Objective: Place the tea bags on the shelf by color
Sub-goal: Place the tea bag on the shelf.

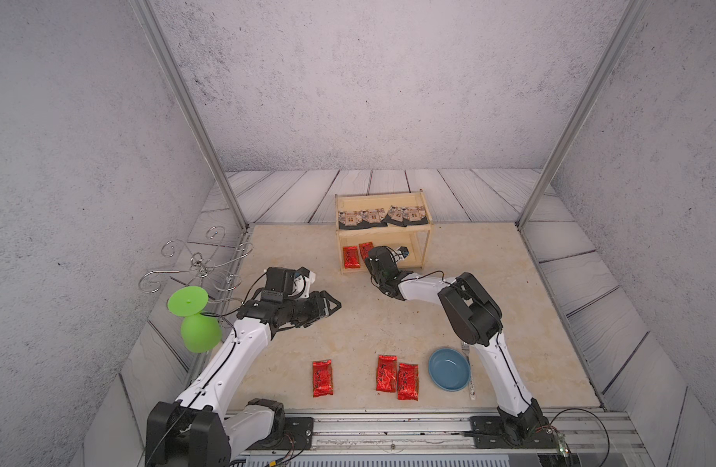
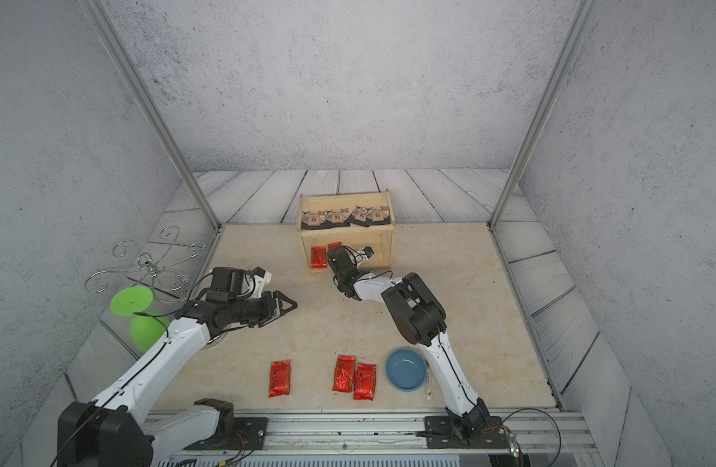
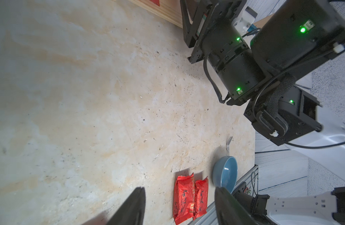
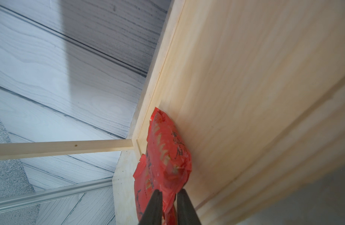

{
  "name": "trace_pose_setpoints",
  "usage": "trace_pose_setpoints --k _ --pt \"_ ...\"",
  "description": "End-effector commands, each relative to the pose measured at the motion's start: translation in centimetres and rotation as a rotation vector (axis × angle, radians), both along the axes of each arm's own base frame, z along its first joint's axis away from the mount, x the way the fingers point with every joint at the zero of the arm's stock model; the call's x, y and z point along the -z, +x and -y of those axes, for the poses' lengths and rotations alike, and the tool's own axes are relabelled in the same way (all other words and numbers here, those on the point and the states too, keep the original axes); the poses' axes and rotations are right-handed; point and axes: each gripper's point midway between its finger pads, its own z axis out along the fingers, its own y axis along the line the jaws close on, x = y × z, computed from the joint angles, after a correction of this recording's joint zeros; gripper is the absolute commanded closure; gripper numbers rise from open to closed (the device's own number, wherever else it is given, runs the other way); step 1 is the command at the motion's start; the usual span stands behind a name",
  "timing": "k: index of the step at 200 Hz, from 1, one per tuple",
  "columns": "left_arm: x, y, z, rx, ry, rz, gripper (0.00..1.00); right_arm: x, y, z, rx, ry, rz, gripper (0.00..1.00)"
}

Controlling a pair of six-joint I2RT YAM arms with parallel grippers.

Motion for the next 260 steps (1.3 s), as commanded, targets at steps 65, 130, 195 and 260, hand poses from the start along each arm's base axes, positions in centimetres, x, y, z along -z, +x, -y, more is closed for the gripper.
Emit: trace_pose_setpoints --k 65,130,195,260 --pt "-0.1 0.4 0.2 0.008 -0.04 -0.017 0.38 1.1 -1.0 -0.2 -0.023 0.009 -0.038 0.94" --pt "0.0 0.5 0.2 0.009 -0.045 -0.02 0.38 0.7 -1.2 -0.8 -0.039 0.043 -0.037 0.95" --pt "0.1 0.4 0.4 0.015 -0.057 -0.032 0.38 -0.7 -1.4 -0.7 -0.042 0.059 -0.023 0.94" --pt "0.2 0.4 0.5 0.018 -0.061 -0.033 0.38 -0.6 -1.7 -0.5 -0.047 0.054 -0.031 0.77"
